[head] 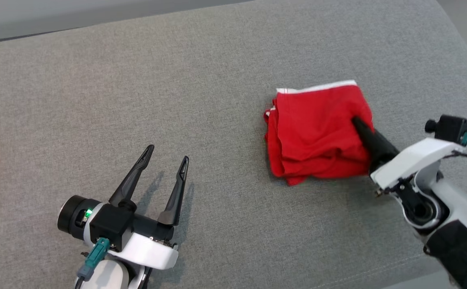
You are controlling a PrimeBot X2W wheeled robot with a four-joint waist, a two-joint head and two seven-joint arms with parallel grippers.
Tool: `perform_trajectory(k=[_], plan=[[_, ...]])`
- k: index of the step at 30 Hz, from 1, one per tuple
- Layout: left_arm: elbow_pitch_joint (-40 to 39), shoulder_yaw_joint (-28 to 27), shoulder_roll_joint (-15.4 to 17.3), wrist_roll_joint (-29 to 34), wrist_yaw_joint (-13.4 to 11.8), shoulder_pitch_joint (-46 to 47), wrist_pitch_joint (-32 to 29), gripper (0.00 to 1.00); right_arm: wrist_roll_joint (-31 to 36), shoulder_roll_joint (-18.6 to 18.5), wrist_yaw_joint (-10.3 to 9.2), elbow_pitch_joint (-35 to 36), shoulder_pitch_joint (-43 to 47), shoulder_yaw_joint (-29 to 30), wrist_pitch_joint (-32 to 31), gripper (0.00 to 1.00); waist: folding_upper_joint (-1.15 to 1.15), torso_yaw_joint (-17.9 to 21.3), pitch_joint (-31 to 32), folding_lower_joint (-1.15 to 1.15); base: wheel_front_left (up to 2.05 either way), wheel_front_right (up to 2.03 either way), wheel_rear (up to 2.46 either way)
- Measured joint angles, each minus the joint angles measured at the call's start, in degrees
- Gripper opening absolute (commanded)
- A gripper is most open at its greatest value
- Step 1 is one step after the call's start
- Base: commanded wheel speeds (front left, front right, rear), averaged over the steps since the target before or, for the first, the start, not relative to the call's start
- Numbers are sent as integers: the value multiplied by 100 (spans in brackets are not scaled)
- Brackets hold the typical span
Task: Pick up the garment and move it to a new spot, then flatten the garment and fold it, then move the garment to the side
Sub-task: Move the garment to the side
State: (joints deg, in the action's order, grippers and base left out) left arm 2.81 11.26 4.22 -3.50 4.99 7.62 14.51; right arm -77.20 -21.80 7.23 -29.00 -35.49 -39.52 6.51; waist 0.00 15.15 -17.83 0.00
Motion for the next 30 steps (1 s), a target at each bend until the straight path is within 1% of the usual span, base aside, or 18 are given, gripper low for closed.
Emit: perform_trajectory(k=[4,8,14,20,25,30], plan=[[-53,105,57,60,8,22,16,100,60,-71,0,-185,-724,-24,59,0,0,-41,-200,0,0,0,0],[-194,204,88,109,49,257,15,100,59,-225,0,-424,-1428,9,121,0,0,-168,-393,0,0,0,0],[-599,342,188,171,58,378,-107,100,-69,-511,0,-798,-2280,266,399,0,0,-418,-689,0,0,0,0],[-1024,452,261,203,101,469,-299,100,-103,-870,0,-1501,-2793,750,716,0,0,-631,-984,0,0,0,0],[-1259,504,407,244,102,468,-500,100,-56,-890,-1,-2215,-3106,1178,770,0,0,-699,-1292,0,0,0,0],[-1383,606,477,249,108,470,-593,100,557,-862,0,-2815,-3212,1989,773,0,0,-694,-1549,0,0,0,0]])
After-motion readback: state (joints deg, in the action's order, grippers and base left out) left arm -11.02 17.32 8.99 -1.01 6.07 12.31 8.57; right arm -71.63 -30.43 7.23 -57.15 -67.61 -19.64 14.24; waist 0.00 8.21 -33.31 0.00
